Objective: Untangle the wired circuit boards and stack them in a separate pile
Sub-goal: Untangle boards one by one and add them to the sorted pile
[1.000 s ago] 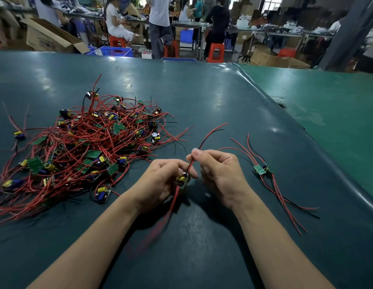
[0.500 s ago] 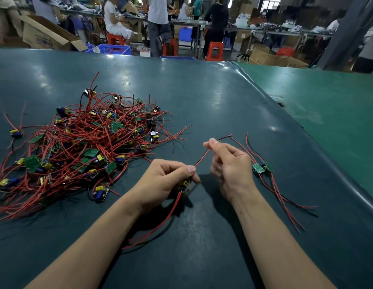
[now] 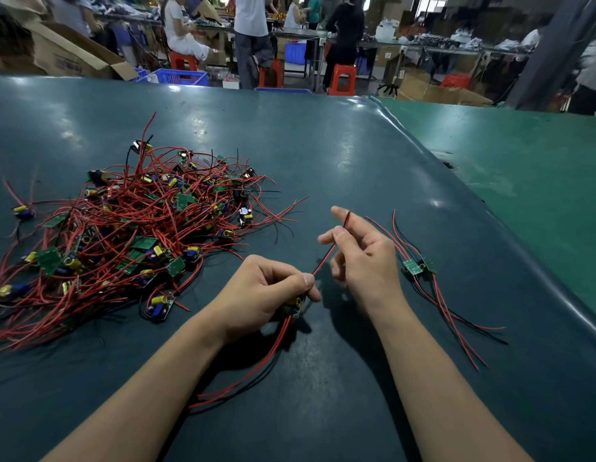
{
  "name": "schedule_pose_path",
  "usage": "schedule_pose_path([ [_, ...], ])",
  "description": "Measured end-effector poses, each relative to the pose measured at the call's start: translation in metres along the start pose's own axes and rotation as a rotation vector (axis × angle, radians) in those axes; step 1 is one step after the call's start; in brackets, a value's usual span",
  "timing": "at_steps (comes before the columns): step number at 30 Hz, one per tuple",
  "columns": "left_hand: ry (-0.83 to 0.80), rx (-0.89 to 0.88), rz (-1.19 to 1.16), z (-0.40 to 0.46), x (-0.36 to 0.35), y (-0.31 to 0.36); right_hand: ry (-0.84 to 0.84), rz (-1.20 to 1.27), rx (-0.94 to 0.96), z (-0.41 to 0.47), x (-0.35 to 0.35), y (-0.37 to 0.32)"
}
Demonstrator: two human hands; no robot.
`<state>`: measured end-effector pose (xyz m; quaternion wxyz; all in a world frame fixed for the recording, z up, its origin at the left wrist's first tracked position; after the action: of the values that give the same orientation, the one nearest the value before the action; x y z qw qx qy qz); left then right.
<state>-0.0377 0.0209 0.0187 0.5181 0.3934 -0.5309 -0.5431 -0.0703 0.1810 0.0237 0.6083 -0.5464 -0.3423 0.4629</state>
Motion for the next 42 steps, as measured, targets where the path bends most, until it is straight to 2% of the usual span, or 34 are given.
schedule_pose_path([
  [5, -0.019, 0.013, -0.007, -0.001, 0.0, 0.002, 0.011, 0.344, -0.259, 0.003, 0.0, -0.001],
  [8, -0.037, -0.013, 0.022, -0.002, 0.0, 0.003, 0.014, 0.394, -0.327, 0.003, 0.002, -0.001],
  [11, -0.054, -0.024, 0.038, -0.003, -0.001, 0.004, 0.039, 0.302, -0.263, 0.004, 0.003, 0.0],
  [15, -0.029, -0.003, 0.027, -0.001, 0.0, 0.002, 0.122, -0.02, 0.042, 0.002, 0.003, -0.001],
  [17, -0.006, 0.0, 0.019, 0.0, 0.0, 0.001, 0.151, -0.055, 0.06, 0.001, 0.003, 0.0],
  [19, 0.058, 0.006, -0.01, 0.001, 0.0, -0.001, 0.078, 0.081, -0.14, 0.002, 0.003, 0.0],
  [21, 0.118, 0.025, -0.047, 0.003, 0.0, -0.002, -0.102, 0.075, -0.337, -0.001, 0.001, 0.001],
  [23, 0.121, 0.024, -0.034, 0.004, -0.001, -0.002, -0.261, -0.011, -0.322, -0.008, -0.001, 0.004],
  [25, 0.092, 0.004, 0.009, 0.003, -0.001, -0.001, -0.278, -0.023, -0.231, -0.012, -0.003, 0.004],
  [29, 0.059, -0.008, 0.056, 0.003, 0.001, -0.001, -0.097, 0.048, -0.166, -0.004, 0.004, -0.002],
  [33, -0.024, 0.02, 0.009, 0.001, 0.002, -0.002, 0.239, 0.185, -0.185, 0.01, 0.021, -0.007],
  [35, 0.001, 0.036, -0.059, -0.001, 0.002, -0.003, 0.368, 0.262, -0.21, 0.017, 0.03, -0.007],
  [36, 0.054, 0.05, -0.125, 0.0, 0.002, -0.003, 0.366, 0.256, -0.209, 0.017, 0.03, -0.008],
  [38, 0.186, 0.063, -0.27, 0.005, 0.004, -0.003, 0.212, 0.202, -0.216, 0.009, 0.019, -0.006],
  [40, 0.289, 0.062, -0.362, 0.01, 0.007, -0.004, -0.093, 0.073, -0.258, -0.006, 0.002, -0.003],
  [42, 0.326, 0.07, -0.404, 0.011, 0.009, -0.005, -0.384, -0.071, -0.255, -0.021, -0.01, -0.003],
])
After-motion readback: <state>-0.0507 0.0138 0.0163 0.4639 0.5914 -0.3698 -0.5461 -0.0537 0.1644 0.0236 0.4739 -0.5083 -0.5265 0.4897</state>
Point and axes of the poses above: each hand's wrist, its own z-axis towards the middle knuckle, its own x-axis out of the back of the hand, y = z × x, the point moved 2 cm from there along z, towards the middle knuckle, and after that the axes turned 12 degrees about y, right-handed, at the moved point
